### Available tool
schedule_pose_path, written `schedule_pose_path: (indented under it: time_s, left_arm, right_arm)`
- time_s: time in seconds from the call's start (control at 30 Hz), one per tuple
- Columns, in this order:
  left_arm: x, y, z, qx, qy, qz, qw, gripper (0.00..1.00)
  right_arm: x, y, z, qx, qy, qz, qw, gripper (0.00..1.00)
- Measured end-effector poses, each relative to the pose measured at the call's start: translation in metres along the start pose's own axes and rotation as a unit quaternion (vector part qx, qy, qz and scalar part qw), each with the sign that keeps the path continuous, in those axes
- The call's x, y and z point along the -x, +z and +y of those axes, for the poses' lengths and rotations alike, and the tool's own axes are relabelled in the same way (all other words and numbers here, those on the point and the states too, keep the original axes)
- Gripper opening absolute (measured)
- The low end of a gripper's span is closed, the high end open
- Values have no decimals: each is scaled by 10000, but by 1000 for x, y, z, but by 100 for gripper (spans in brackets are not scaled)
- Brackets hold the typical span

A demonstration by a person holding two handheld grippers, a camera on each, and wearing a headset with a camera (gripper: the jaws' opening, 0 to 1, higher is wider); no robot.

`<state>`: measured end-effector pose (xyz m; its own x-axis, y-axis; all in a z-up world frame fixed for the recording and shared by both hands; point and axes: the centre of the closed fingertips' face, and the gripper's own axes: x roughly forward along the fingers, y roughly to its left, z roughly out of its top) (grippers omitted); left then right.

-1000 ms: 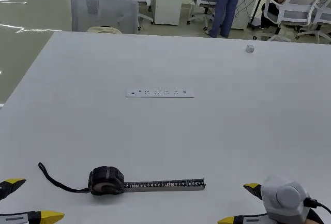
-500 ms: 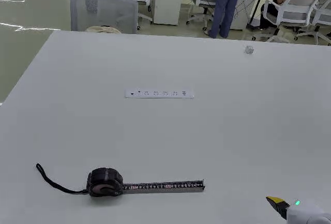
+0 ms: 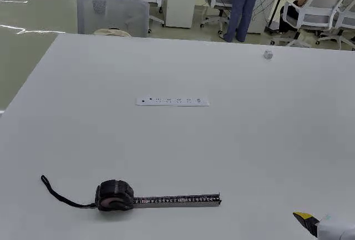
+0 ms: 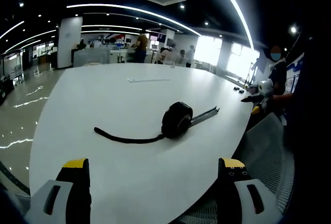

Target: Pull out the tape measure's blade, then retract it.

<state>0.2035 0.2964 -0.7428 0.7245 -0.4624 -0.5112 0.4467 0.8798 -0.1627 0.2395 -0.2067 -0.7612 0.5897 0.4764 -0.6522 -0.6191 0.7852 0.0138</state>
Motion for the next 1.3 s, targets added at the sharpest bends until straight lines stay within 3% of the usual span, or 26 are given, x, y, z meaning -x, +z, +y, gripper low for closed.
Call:
schedule_pose_path:
  time_s: [0.33,0.57,0.67,1.03,1.3]
  left_arm:
    - [-1,2,2,102,34,-30,9999,100]
    - [-5,1,-4,163,32,15,9999,100]
    - [-7,1,-2,81,139,29,9999,100]
    - [-11,7,-7,64,105,-11,9999,100]
    - [-13,10,-9,90,92,-65,9999,100]
  right_arm:
    - [1,0,-6,-4,-57,-6,10000,100]
    - [0,1,-5,96,-29,16,9999,100]
    - [-1,8,-6,306,-11,-37,9995,100]
    - [-8,30,-11,654,179,-58,9977,99]
    - [-12,37,-10,887,278,-56,9957,99]
